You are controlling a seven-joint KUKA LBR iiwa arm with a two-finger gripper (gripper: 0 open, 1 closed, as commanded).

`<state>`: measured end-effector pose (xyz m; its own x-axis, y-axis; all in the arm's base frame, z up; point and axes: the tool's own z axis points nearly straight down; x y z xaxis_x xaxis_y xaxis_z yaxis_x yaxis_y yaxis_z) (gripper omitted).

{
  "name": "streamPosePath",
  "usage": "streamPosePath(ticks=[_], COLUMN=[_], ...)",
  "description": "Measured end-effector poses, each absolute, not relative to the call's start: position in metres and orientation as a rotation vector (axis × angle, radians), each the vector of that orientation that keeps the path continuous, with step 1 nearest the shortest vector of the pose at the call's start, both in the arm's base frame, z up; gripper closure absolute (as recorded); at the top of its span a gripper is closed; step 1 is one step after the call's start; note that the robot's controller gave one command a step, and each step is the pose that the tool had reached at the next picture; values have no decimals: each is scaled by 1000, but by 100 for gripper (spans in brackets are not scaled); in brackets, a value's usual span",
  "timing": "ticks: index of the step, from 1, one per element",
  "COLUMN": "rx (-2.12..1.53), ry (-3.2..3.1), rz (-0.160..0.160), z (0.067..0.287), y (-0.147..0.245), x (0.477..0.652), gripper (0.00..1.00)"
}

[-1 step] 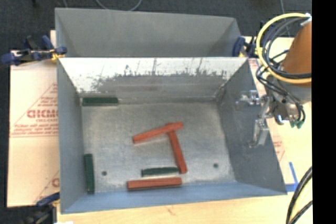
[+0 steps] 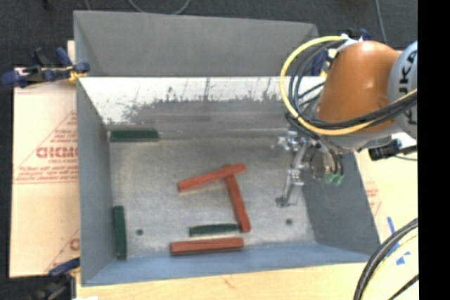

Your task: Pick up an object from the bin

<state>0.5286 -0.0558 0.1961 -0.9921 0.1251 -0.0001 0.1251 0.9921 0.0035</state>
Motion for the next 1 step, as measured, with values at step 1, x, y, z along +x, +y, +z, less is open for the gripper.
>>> streamPosePath(ticks=[1], rx=[221], ry=[3132], rz=[4], z=[97], y=[2], x=[589], gripper=[0])
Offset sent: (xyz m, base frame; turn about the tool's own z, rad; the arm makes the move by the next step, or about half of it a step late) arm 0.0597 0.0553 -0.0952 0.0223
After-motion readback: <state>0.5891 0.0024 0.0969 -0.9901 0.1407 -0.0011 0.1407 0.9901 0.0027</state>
